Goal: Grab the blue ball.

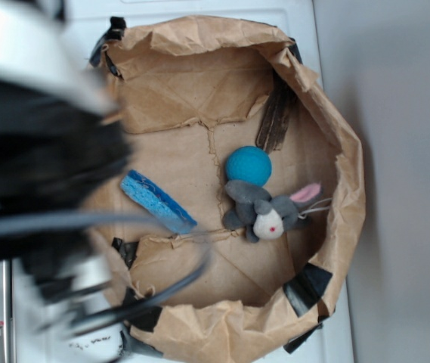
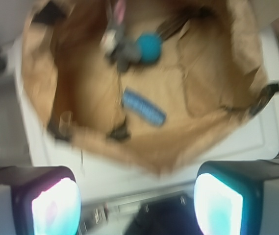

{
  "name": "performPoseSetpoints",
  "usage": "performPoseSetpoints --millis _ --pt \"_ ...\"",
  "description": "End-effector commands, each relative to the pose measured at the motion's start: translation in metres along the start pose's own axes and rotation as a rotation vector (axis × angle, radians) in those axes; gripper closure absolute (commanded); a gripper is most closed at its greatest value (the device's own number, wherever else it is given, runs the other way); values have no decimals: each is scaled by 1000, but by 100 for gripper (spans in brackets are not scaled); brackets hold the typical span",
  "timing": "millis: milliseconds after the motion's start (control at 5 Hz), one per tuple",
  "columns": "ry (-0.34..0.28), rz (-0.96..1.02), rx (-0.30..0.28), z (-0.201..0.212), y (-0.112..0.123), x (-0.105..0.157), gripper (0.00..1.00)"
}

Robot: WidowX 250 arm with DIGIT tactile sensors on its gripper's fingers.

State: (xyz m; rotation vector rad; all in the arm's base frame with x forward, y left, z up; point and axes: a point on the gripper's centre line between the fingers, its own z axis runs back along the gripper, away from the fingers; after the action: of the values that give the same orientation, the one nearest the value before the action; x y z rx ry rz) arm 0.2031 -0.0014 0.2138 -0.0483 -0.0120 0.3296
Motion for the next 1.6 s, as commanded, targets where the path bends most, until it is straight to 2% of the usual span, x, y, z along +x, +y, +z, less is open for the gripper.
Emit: performPoseSetpoints --millis 0,600,800,1000,1200,1400 --pt "-89 487 -32 -11 5 26 0" --pt "-89 487 -32 -11 5 26 0" --pt "-103 529 2 -29 15 32 0" --pt "-149 570 54 -55 19 39 0" --pt "-180 596 77 -73 24 49 0" --pt "-180 637 94 -93 31 69 0"
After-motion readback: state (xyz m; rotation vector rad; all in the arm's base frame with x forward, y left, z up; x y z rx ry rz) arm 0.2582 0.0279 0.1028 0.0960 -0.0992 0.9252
